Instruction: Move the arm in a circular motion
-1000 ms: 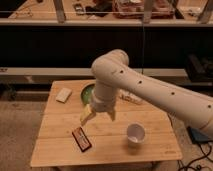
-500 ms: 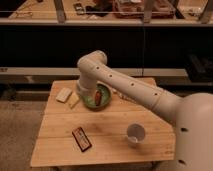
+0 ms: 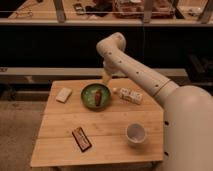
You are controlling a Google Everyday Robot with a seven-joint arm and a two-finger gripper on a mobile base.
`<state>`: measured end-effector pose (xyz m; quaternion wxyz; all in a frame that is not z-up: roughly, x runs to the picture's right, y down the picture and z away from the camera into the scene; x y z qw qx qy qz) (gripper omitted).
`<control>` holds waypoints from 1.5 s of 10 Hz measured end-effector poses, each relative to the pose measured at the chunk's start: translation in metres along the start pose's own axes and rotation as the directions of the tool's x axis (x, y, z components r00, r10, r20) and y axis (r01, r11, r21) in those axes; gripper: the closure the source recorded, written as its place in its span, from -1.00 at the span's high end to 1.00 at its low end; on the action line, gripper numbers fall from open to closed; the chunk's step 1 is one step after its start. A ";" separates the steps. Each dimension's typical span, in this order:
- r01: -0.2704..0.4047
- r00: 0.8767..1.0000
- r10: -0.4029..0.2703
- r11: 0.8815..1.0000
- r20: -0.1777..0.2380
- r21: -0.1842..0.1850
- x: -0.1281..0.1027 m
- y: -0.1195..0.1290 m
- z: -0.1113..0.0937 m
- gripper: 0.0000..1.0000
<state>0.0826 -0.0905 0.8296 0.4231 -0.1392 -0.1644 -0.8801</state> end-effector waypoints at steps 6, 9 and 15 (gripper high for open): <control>-0.387 0.913 0.402 0.906 0.062 -0.173 -0.136 0.080 -0.061 0.50; -0.534 0.830 0.535 0.844 0.160 -0.053 -0.207 -0.030 -0.098 0.50; -0.397 0.910 0.319 0.855 0.265 0.333 -0.195 -0.233 -0.111 0.50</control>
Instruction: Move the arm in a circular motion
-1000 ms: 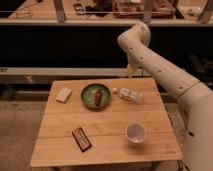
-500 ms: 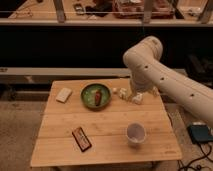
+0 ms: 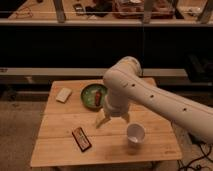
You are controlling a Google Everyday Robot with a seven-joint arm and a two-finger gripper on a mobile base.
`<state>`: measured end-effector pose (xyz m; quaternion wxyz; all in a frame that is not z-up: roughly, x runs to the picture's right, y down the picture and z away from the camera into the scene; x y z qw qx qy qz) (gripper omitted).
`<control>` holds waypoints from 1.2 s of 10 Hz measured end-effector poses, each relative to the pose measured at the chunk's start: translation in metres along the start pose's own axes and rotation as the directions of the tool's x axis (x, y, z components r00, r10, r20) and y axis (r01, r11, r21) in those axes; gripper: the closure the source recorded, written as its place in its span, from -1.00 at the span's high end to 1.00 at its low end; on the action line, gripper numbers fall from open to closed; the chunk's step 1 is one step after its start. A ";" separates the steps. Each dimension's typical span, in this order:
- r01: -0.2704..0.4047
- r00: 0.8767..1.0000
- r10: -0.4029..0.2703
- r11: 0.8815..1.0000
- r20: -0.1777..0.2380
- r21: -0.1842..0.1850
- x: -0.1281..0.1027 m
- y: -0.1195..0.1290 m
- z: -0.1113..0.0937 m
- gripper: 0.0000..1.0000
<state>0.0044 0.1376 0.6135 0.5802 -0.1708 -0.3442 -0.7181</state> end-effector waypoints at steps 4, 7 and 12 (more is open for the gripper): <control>0.305 0.951 -0.298 0.948 -0.081 0.096 0.108 -0.050 0.065 0.50; 0.455 0.882 -0.456 0.890 -0.117 -0.036 0.203 -0.017 0.072 0.50; 0.330 0.916 -0.367 0.918 -0.159 -0.218 0.258 0.093 0.014 0.50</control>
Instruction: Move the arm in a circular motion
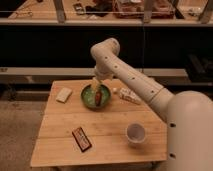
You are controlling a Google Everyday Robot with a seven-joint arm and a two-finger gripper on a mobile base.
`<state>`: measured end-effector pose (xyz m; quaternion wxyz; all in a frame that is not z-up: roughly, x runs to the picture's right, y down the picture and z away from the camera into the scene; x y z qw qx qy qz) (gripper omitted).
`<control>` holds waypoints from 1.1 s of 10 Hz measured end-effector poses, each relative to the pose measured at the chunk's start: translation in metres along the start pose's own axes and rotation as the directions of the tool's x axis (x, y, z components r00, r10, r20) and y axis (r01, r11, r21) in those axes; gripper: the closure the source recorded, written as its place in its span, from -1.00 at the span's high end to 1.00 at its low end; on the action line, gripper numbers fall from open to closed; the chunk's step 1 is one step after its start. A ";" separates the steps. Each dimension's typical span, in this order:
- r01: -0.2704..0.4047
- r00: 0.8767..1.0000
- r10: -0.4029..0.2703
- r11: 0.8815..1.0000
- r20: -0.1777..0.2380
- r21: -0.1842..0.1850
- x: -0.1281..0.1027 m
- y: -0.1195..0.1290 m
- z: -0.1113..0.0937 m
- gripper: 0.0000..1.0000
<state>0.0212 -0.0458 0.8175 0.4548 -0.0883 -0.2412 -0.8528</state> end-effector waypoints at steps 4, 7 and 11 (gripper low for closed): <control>-0.258 0.958 0.269 0.960 0.095 -0.110 -0.119 0.052 -0.039 0.50; -0.376 0.899 0.400 0.914 0.181 -0.153 -0.203 0.045 -0.045 0.50; -0.380 0.895 0.405 0.911 0.184 -0.157 -0.206 0.043 -0.044 0.50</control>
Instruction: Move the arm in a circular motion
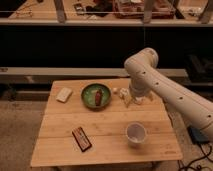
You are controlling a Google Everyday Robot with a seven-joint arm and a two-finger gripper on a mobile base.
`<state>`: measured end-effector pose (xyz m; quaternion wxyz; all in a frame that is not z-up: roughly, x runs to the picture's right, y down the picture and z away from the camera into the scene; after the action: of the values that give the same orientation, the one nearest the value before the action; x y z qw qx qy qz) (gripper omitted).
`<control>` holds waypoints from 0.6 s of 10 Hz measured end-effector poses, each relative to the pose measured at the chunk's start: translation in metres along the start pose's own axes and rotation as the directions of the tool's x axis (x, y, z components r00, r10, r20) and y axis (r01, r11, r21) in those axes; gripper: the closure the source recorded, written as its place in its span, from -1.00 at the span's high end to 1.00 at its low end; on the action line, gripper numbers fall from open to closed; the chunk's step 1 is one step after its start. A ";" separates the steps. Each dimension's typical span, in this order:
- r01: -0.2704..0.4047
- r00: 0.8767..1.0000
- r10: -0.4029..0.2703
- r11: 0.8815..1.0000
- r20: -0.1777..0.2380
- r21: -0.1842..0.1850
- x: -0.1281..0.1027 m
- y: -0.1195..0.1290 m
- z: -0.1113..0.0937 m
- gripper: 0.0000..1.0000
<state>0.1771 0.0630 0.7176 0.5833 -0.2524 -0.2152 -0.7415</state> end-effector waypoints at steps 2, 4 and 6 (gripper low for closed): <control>0.008 1.000 -0.008 1.000 -0.002 0.003 0.001 -0.005 -0.001 0.50; 0.013 1.000 -0.013 1.000 -0.002 0.013 0.001 -0.009 -0.003 0.50; 0.013 1.000 -0.013 1.000 -0.002 0.012 0.001 -0.009 -0.003 0.50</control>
<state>0.1677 0.0626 0.7158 0.5801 -0.2467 -0.2210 -0.7442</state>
